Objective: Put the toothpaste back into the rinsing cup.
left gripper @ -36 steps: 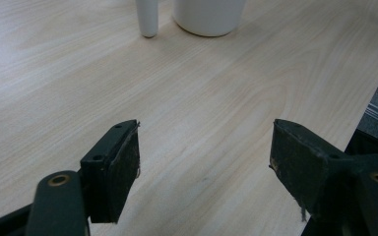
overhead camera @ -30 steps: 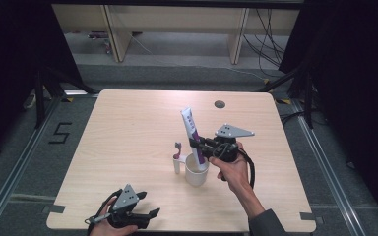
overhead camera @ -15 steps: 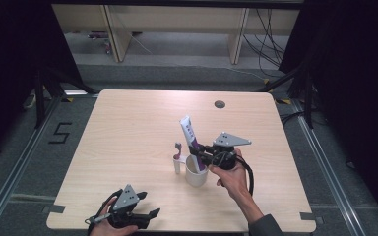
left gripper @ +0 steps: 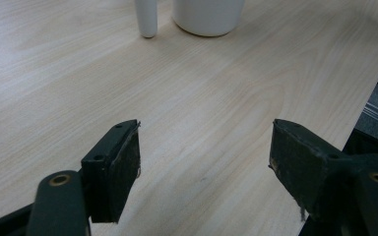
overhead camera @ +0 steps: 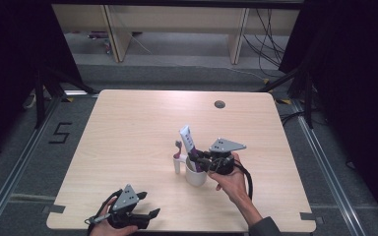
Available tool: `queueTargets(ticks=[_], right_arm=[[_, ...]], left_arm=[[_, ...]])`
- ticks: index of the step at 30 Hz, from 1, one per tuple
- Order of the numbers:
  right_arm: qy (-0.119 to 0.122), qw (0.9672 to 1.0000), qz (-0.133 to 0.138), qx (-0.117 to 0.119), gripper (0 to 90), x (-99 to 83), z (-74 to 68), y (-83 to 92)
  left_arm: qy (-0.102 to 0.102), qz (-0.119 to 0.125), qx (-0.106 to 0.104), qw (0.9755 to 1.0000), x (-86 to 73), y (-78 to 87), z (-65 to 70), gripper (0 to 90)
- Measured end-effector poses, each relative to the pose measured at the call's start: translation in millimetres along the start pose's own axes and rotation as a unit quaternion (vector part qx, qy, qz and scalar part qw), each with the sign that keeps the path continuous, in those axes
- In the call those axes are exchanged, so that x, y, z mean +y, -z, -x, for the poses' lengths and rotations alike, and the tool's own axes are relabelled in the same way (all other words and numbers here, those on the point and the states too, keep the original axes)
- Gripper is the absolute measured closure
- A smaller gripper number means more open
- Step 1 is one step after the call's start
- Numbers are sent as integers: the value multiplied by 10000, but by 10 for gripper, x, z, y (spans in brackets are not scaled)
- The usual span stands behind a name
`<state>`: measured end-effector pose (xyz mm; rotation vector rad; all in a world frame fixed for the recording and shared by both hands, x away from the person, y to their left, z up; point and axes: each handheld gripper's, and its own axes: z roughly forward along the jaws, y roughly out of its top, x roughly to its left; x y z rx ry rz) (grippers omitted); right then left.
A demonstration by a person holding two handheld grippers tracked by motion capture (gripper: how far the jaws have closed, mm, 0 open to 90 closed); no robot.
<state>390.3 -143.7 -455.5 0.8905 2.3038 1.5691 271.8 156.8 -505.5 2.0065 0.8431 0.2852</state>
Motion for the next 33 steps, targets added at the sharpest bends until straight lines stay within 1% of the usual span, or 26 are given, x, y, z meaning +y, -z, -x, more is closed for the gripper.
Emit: queueTargets(ticks=[1,2,3,4,5,6,7,8,9,10,11,12,13,14,15,20,21,22,23,24,26,27,28,29,30,33], right_arm=[[43,10000,-40,-20,764,-15,5,-1],[194,9998,-80,-44,765,-27,16,5],[85,9998,-148,-34,766,-39,2,11],[169,9998,-125,-39,767,-50,7,5],[172,9997,-160,-27,766,-63,2,10],[110,9996,-234,-58,767,-80,-9,13],[167,9994,-313,-48,767,-82,-2,21],[218,9994,-263,-77,768,-88,4,27],[274,9993,-210,-165,767,-89,7,35],[137,9995,-257,-76,768,-91,-9,38],[143,9996,-223,-118,767,-92,-11,42],[42,9996,-275,-85,768,-93,-30,46],[172,9994,-297,-104,767,-87,-13,53],[200,9993,-267,-153,767,-87,-12,54],[119,9995,-295,-70,767,-88,-15,51],[123,9993,-325,-104,766,-88,-18,61],[195,9992,-319,-144,765,-87,-14,66],[212,9992,-309,-158,765,-88,-15,67],[175,9993,-319,-129,765,-90,-22,67],[217,9991,-342,-141,764,-89,-24,69],[244,9989,-359,-151,763,-88,-29,73],[131,9991,-376,-149,763,-92,-54,73],[155,9991,-353,-158,762,-93,-53,71],[350,9986,-303,-254,762,-88,-32,74],[363,9985,-288,-290,761,-89,-32,75],[360,9985,-289,-281,760,-88,-34,74]], left_arm=[[-1,9,-10,10000,0,-4,0,272],[5,1,-12,10000,0,-3,1,272],[4,1,-12,10000,0,-3,2,272],[-14,-13,-5,10000,0,-3,0,272],[-2,-7,-15,10000,-1,-4,2,272],[-2,-8,-15,10000,-1,-4,2,272],[-2,-10,-16,10000,-1,-4,2,272],[-5,-10,-16,10000,-1,-4,3,272],[-4,-9,-15,10000,-1,-4,3,273],[-4,-8,-15,10000,-1,-4,3,273],[-11,-15,-17,10000,-1,-3,3,273],[-35,-31,-7,10000,0,-1,-1,273],[-29,-28,-7,10000,-1,-2,0,273],[-11,-18,-11,10000,-1,-3,2,273],[-29,-30,-1,10000,0,-1,-1,273],[-15,-30,-8,10000,0,3,4,273],[-15,-33,-6,10000,0,3,3,273],[-96,-102,-10,9999,2,13,-8,274],[-101,-97,12,9999,2,11,-8,274],[-102,-100,6,9999,2,12,-7,273],[-40,-46,0,10000,0,3,1,273],[-38,-51,6,10000,1,4,2,274],[-105,-89,-1,9999,1,8,-9,274],[-105,-87,0,9999,0,8,-9,274],[-98,-82,-4,9999,0,8,-9,274],[-99,-87,-3,9999,0,8,-9,273]])
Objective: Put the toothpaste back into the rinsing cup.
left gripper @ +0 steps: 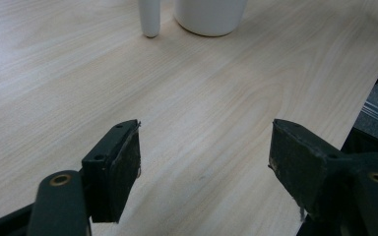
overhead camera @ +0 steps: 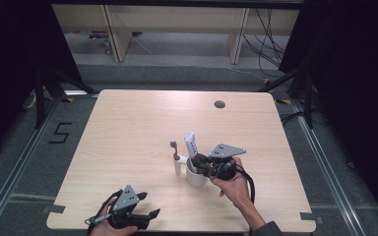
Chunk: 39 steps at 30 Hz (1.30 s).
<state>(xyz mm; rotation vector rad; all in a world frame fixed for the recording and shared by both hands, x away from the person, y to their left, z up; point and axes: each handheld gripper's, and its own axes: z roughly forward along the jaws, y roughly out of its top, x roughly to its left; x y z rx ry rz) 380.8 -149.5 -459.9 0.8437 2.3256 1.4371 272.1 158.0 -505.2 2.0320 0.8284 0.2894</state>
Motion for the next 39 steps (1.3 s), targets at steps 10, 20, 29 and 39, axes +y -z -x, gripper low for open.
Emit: queueTargets(ticks=[10,20,29,39], right_arm=[[-118,9999,-67,76,734,22,-21,45],[-140,9999,7,1,671,42,-43,86],[-251,9995,192,37,599,106,-52,190],[-289,9993,225,-94,555,131,31,335]], left_arm=[[1,-16,-12,10000,-1,-1,1,273],[106,64,-5,9999,-3,-15,20,272],[75,106,-37,9999,-9,-24,18,270],[-12,-13,3,10000,-2,4,0,270]])
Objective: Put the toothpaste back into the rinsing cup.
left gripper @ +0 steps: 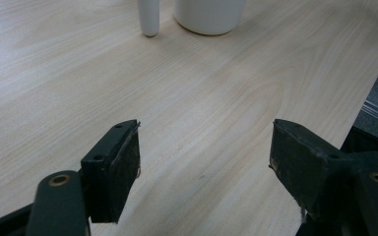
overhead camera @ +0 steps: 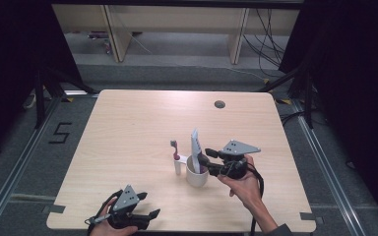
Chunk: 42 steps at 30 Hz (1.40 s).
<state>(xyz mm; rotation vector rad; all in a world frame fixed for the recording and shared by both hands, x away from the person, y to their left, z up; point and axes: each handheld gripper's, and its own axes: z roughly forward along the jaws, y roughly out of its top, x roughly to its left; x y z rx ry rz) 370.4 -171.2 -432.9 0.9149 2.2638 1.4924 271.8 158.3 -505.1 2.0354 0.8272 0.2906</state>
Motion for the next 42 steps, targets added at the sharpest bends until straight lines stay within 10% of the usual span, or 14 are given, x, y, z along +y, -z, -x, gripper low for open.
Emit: queueTargets(ticks=[42], right_arm=[[-556,9948,-356,-773,163,-305,263,590]], left_arm=[[176,171,162,9996,13,57,-45,202]])
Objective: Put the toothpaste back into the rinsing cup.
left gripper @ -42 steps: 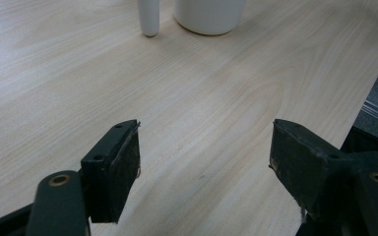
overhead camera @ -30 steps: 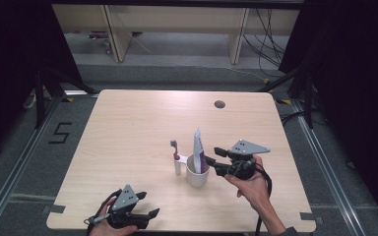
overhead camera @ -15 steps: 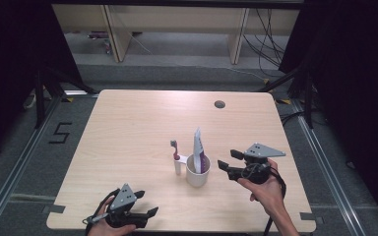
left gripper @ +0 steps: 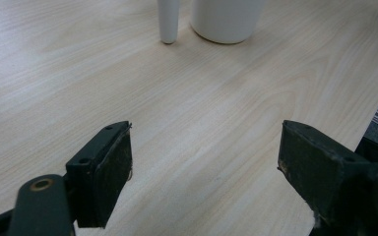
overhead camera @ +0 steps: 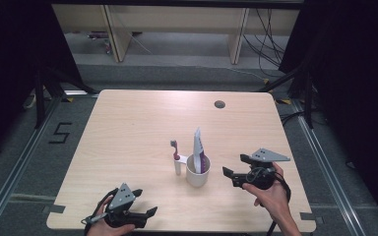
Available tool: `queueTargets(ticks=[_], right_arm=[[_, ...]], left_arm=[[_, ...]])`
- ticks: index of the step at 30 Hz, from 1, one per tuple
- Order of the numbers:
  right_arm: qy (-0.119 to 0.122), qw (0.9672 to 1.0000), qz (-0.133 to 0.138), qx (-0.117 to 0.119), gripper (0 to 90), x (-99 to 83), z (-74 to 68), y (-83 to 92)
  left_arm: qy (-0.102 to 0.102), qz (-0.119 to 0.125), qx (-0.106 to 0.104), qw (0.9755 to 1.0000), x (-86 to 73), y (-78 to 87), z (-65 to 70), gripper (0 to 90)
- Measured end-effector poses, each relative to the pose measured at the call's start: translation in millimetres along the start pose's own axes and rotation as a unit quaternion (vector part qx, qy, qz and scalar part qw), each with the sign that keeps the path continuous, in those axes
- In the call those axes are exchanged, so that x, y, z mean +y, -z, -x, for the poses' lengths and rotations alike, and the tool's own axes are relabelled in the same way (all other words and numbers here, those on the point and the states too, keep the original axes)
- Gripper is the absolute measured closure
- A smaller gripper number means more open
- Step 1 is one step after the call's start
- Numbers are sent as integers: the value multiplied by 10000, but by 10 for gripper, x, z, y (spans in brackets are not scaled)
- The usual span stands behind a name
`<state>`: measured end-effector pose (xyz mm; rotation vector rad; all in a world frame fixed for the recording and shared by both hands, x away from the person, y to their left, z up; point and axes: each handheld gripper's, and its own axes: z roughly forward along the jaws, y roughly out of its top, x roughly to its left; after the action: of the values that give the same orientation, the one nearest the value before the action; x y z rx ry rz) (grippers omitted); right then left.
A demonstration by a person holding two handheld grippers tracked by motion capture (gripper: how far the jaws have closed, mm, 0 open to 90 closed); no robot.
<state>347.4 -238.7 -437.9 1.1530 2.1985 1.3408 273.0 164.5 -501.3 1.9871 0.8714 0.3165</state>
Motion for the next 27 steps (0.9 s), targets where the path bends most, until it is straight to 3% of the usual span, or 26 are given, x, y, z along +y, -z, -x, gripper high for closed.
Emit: queueTargets(ticks=[1,3,4,5,6,7,9,11,18,20,22,24,25,26,27], right_arm=[[-151,9998,-70,71,160,-6,-26,11],[48,10000,22,76,160,-17,-15,22],[-29,9999,-10,96,159,-26,-33,31],[148,9999,18,50,159,-30,-15,43],[92,10000,-13,38,159,-43,-30,62],[188,9998,56,32,158,-52,-17,60],[225,9997,19,-7,159,-80,-11,96],[128,9999,-7,7,159,-117,-18,128],[158,9999,-15,-60,160,-232,18,207],[6,9999,-136,-71,160,-270,3,229],[203,9997,-95,-86,160,-299,37,234],[104,9999,-73,-68,160,-329,25,235],[204,9997,-97,-79,160,-341,39,244],[57,9999,-146,-39,160,-353,20,249],[214,9997,-108,-93,160,-363,39,252]], left_arm=[[-6,-13,0,10000,2,3,-2,201],[-51,-11,16,10000,3,10,-8,201],[-53,-36,24,10000,6,17,-8,201],[-31,-33,21,10000,5,21,-7,201],[-84,-64,46,9999,7,26,-17,201],[25,8,29,10000,3,18,-3,201],[-2,-22,41,10000,0,24,-6,201],[-23,-40,73,10000,-5,30,-4,201],[37,3,77,10000,-24,39,0,201],[3,-36,86,10000,-25,41,0,201],[-4,-50,104,9999,-23,45,6,201],[-7,11,66,10000,-24,35,3,201],[-2,18,71,10000,-24,34,4,201],[-7,4,88,10000,-24,38,6,202],[-19,-9,73,10000,-26,38,4,201]])
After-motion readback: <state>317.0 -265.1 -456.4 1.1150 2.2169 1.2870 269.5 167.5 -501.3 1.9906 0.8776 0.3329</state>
